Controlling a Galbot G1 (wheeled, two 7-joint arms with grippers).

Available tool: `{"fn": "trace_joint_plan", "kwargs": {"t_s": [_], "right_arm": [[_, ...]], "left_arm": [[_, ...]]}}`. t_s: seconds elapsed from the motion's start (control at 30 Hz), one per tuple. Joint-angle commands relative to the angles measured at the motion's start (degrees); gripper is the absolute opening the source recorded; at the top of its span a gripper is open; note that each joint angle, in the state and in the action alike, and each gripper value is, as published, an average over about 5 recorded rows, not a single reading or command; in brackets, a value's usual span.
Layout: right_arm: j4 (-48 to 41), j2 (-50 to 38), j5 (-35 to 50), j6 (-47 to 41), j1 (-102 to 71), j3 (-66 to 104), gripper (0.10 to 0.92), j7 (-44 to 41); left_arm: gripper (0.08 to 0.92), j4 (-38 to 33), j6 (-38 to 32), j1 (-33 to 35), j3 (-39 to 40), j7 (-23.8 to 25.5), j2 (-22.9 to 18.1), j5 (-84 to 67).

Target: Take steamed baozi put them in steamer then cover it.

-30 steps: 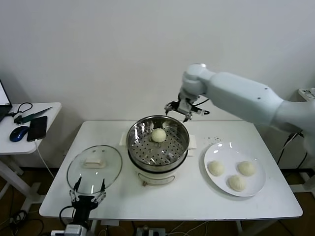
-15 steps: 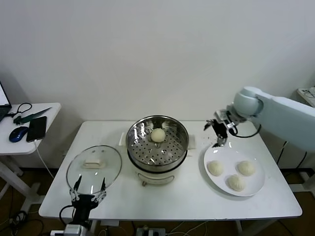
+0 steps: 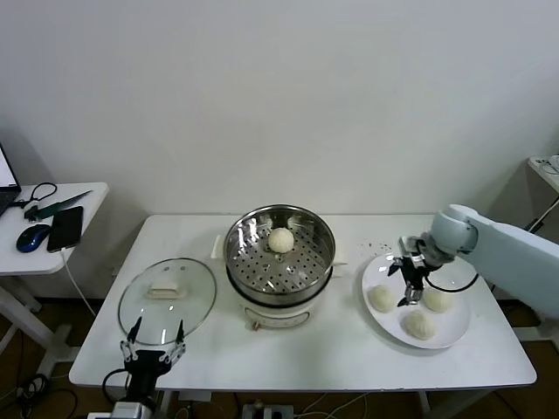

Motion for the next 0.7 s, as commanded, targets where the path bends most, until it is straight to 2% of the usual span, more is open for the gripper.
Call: {"fn": "trace_joint_plan", "kwargs": {"t_s": [0.03,0.57,0.7], "right_arm": [[-5.26,3.39,-1.26,-1.44,-6.97,5.67,0.823,0.47],[-8.58,6.27,-1.83,-0.36,-6.51,5.17,0.823,0.34],[-8.98,6.54,-1.69,-0.33,-6.42,5.92,0.79,0.41]], "left_arm": [[0.823,0.28,0.1,-0.04,0.04,0.01,-0.1,0.1],[0.823,0.89,-0.06,0.09,0.21,0.01,-0.26,0.47],[0.823,0.86,-0.1,0.2,0.31,0.01,-0.32,0.48]]}}
